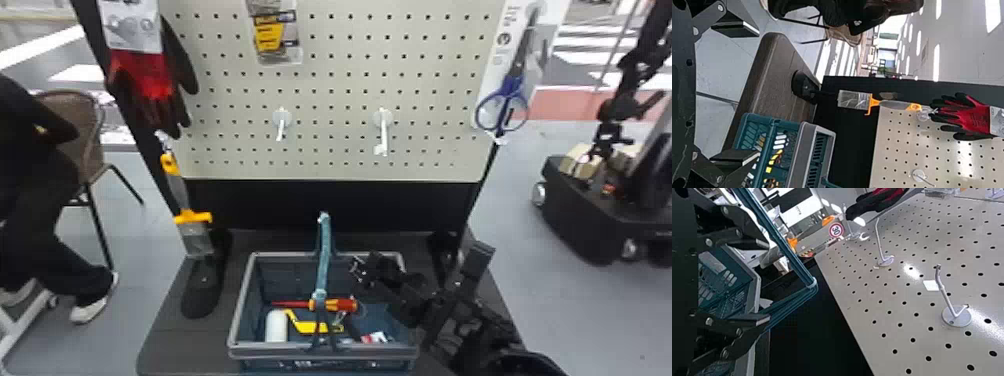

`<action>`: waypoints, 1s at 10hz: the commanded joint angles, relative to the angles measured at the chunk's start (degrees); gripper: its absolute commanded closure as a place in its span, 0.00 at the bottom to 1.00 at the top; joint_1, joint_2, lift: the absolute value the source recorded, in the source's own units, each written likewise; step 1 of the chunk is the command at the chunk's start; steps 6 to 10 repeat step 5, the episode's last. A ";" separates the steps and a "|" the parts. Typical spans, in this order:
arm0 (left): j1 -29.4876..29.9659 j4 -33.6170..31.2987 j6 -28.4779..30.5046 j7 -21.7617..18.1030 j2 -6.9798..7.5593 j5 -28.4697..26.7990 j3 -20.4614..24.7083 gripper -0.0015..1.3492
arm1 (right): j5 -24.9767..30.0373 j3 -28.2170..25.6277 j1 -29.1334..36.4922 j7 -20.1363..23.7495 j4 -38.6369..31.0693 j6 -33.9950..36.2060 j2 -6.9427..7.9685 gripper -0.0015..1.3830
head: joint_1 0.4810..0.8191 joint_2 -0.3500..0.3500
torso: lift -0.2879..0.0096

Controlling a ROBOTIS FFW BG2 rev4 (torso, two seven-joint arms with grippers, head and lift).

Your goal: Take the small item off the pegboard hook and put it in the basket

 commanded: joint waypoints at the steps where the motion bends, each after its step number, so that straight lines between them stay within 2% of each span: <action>1: -0.02 -0.10 -0.01 0.00 0.02 0.06 -0.02 0.16 | -0.22 -0.09 0.11 -0.03 -0.16 -0.15 -0.09 0.38 | 0.20 0.50 | 0.63; 10: -0.02 0.05 -0.01 0.00 0.02 0.06 -0.11 0.16 | -0.48 -0.09 0.11 -0.03 -0.30 -0.24 -0.18 0.39 | 0.20 0.50 | 0.63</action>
